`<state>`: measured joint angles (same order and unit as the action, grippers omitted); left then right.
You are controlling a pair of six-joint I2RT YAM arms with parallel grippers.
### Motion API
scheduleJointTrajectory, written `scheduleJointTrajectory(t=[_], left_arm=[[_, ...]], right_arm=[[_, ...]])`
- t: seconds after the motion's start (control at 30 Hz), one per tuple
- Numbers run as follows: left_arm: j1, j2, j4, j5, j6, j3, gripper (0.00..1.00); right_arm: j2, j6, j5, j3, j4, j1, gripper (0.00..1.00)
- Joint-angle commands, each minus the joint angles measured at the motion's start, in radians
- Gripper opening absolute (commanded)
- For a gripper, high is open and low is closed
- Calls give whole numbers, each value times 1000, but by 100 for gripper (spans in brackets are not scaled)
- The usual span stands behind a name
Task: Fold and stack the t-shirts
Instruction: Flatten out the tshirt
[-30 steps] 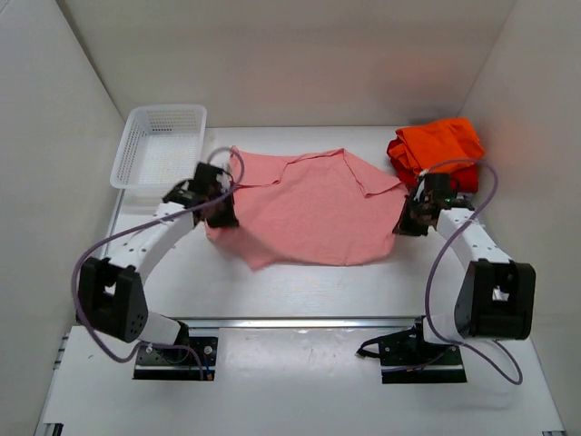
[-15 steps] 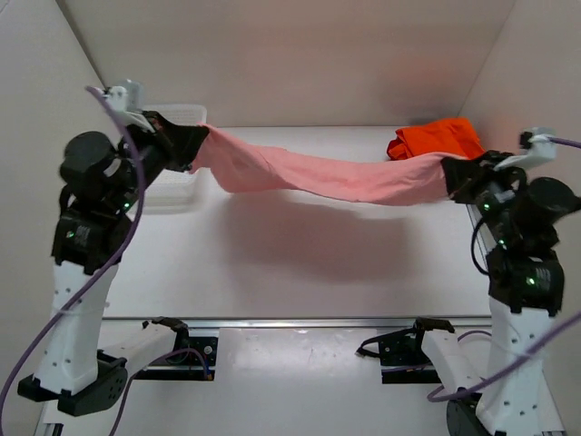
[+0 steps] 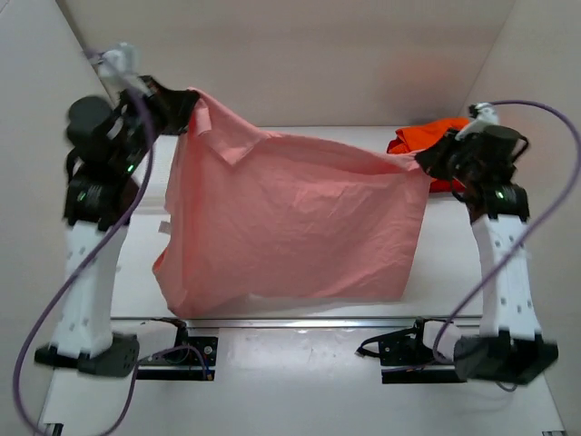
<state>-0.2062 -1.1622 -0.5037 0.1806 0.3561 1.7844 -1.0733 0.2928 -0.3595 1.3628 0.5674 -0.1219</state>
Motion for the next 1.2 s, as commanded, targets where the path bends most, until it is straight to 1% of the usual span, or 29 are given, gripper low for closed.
scheduleJointTrajectory(t=[0.0,0.07,0.1,0.17,0.2,0.23,0.27,0.3,0.37,0.43,0.47,0.5,0.57,0.6,0.63,0.67,0.73,0.77,0.83,0.87,0.9,0.93,1.03,1.07,1.13,1.17], left_arm=[[54,-209,56,80,7,-42,0],[74,-337,62,137,15,4,0],[80,-370,65,148,15,48,0],[100,-494,38,164,8,156,0],[106,-523,16,166,7,244,0],[137,-633,-39,184,17,471,0],[169,-617,26,191,44,445,0],[182,-599,45,218,79,434,0],[205,-576,45,230,86,428,0],[203,-533,47,249,75,374,0],[205,-515,50,252,76,345,0],[205,-483,59,253,78,321,0],[196,-415,102,253,84,166,0],[200,-369,123,258,87,71,0],[183,-316,138,257,90,19,0],[180,-285,163,260,98,-87,0],[174,-168,180,270,103,-300,0],[172,-139,192,269,101,-345,0],[157,-23,195,267,113,-533,0],[153,8,183,273,116,-578,0],[140,63,173,280,124,-670,0],[137,117,171,261,138,-712,0],[116,221,143,241,153,-954,0],[113,248,125,231,156,-980,0],[96,278,87,212,156,-1080,0],[93,292,68,209,153,-1097,0]], right_arm=[[-147,-29,-6,-11,-69,37,0],[-261,-21,-42,37,-109,33,0],[-283,-11,-50,53,-124,37,0],[-364,-18,-39,154,-152,47,0],[-379,-24,-41,180,-149,51,0],[-451,-44,-15,349,-103,71,0],[-471,-52,-3,428,-78,74,0],[-484,-58,10,491,-54,71,0],[-504,-63,8,563,-17,61,0],[-513,-60,-13,579,-4,36,0],[-504,-64,-24,569,-4,21,0],[-495,-57,-35,524,-14,15,0],[-476,-49,-61,455,-38,-16,0],[-456,-35,-97,390,-66,-19,0],[-444,-35,-123,336,-89,-36,0],[-439,-24,-140,305,-93,-50,0],[-415,-37,-159,190,-106,-62,0],[-406,-37,-165,159,-121,-73,0],[-378,-50,-203,23,-132,-79,0],[-373,-52,-206,-11,-127,-78,0],[-347,-60,-217,-81,-120,-81,0],[-324,-63,-223,-152,-112,-81,0],[-283,-72,-204,-293,-55,-65,0],[-266,-63,-169,-339,-22,-53,0],[-252,-46,-127,-405,44,-44,0],[-244,-43,-109,-453,84,-41,0]])
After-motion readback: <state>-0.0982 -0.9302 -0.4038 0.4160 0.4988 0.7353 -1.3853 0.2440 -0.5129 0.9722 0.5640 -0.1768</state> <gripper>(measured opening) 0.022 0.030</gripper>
